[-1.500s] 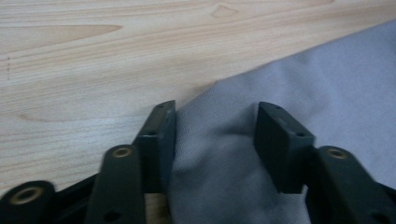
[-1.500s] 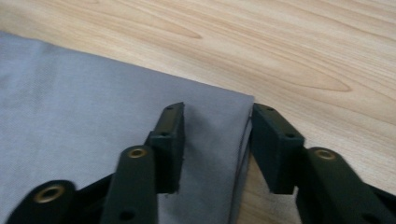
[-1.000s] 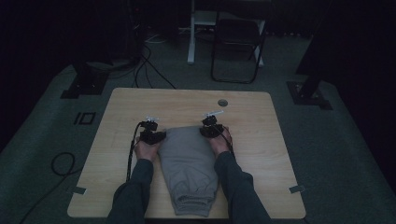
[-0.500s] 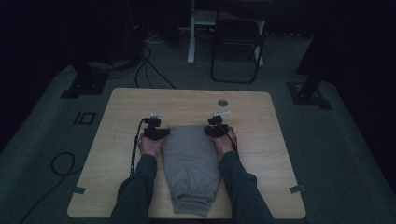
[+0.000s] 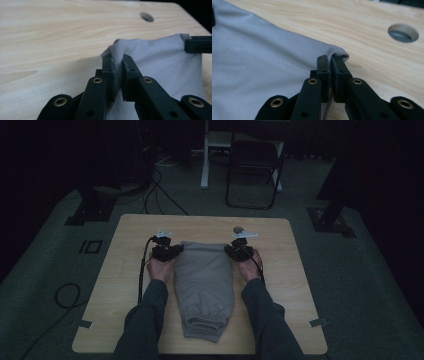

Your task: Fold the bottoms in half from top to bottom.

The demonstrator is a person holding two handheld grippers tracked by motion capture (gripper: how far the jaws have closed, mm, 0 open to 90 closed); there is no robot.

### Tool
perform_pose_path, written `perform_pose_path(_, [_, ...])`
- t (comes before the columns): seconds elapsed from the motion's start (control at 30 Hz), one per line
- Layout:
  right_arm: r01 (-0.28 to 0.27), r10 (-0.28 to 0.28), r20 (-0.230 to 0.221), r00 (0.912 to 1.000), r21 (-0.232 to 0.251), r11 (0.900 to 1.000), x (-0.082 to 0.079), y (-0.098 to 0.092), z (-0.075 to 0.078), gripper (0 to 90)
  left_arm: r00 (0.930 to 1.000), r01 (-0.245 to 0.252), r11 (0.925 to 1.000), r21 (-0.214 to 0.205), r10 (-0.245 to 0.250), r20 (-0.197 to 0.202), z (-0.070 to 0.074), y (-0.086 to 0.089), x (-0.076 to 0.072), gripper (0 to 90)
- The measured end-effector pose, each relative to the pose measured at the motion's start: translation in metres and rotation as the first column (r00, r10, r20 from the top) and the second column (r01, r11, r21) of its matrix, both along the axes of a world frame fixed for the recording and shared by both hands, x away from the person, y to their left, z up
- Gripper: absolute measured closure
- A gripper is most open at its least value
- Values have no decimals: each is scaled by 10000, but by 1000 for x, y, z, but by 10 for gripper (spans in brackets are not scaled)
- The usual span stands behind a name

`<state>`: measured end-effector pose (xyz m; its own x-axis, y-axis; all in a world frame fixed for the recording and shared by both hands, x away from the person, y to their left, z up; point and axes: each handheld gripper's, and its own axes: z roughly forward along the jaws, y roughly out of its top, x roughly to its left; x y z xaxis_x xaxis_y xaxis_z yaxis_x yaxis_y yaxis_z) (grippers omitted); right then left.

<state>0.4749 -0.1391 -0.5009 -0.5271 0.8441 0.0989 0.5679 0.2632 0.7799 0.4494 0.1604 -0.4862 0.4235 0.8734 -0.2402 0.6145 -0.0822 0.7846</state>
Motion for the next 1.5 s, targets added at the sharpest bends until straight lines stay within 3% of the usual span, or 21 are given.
perform_pose_path(0.13, [-346, 344, 222, 9992, 71, 9994, -8, -3, 4, 876, 9998, 114, 9999, -57, -113, 167, 2, 0, -6, 827])
perform_pose_path(0.17, [-509, 505, 337, 9982, 119, 9986, -13, -5, 6, 878, 9988, 281, 9996, -78, -278, 394, 4, 1, -16, 827])
perform_pose_path(0.3, [-697, 679, 487, 9965, 366, 9969, -25, -9, 10, 879, 9972, 446, 9989, -155, -436, 602, 7, 4, -30, 826])
perform_pose_path(0.37, [-938, 896, 682, 9936, 617, 9937, -42, -15, 12, 879, 9939, 747, 9965, -371, -714, 834, 9, 9, -48, 826])
perform_pose_path(0.43, [-1143, 1093, 778, 9910, 632, 9914, -55, -17, 12, 879, 9916, 966, 9949, -291, -937, 897, 8, 10, -61, 826])
perform_pose_path(0.47, [-1227, 1174, 819, 9897, 628, 9904, -61, -18, 12, 879, 9916, 966, 9949, -291, -937, 897, 8, 10, -61, 825])
perform_pose_path(0.5, [-1227, 1174, 819, 9897, 628, 9904, -61, -18, 12, 879, 9904, 1103, 9936, -244, -1078, 869, 6, 10, -67, 825])
perform_pose_path(0.57, [-1455, 1411, 751, 9871, 557, 9878, -77, -20, 9, 879, 9881, 1396, 9902, 25, -1395, 645, -2, 10, -82, 825])
perform_pose_path(0.8, [-1766, 1751, 323, 9840, 493, 9831, -103, -24, -5, 879, 9826, 1852, 9816, 466, -1856, 41, -26, 9, -106, 823])
perform_pose_path(0.87, [-1910, 1911, -23, 9816, 231, 9813, -113, -23, -16, 879, 9795, 2000, 9769, 753, -1975, -400, -40, 6, -115, 822])
perform_pose_path(0.9, [-1910, 1911, -23, 9816, 231, 9813, -113, -23, -16, 879, 9795, 2000, 9769, 753, -1975, -400, -40, 6, -115, 822])
perform_pose_path(0.93, [-1995, 2000, -332, 9792, 163, 9798, -118, -22, -25, 879, 9775, 2087, 9713, 1143, -2033, -569, -48, 3, -120, 821])
perform_pose_path(1.07, [-2015, 1993, -923, 9756, -156, 9794, -121, -19, -41, 877, 9795, 1990, 9711, 1318, -1927, -590, -57, 0, -122, 821])
perform_pose_path(1.2, [-1936, 1906, -839, 9781, -294, 9806, -122, -18, -44, 876, 9823, 1871, 9675, 1703, -1828, -409, -58, -5, -123, 821])
perform_pose_path(1.3, [-1894, 1859, -780, 9795, -400, 9811, -120, -17, -44, 875, 9844, 1759, 9703, 1662, -1729, -327, -60, -5, -121, 821])
perform_pose_path(1.5, [-1584, 1571, -713, 9850, -132, 9873, -108, -18, -47, 873, 9865, 1624, 9707, 1770, -1632, -102, -61, -6, -113, 822])
